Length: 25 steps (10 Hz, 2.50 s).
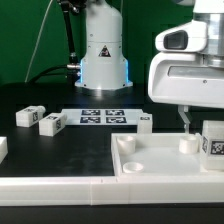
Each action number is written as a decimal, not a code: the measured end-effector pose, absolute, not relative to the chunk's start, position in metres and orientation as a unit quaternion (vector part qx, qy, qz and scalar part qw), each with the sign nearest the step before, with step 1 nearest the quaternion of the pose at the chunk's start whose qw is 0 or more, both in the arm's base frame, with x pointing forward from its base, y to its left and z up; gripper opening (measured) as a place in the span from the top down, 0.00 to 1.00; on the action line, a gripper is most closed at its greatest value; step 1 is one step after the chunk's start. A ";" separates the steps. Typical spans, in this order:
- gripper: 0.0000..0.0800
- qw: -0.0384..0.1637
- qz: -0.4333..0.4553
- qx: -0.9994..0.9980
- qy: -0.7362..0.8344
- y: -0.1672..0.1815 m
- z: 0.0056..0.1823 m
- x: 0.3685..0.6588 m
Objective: Assemble one leg
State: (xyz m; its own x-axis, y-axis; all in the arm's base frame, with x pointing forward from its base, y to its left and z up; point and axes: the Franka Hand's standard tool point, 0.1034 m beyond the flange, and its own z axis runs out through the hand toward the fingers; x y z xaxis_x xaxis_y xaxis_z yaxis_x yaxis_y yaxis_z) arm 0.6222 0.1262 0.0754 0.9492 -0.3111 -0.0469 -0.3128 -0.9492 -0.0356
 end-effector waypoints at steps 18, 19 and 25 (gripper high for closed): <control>0.64 0.053 0.012 -0.856 0.513 0.119 0.074 0.623; 0.64 0.053 0.009 -0.824 0.564 0.120 0.074 0.623; 0.64 0.057 0.021 -0.673 0.737 0.120 0.074 0.625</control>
Offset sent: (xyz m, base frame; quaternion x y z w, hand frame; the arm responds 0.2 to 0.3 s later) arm 0.0000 0.0000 0.0000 0.0000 0.0000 -0.1593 0.9872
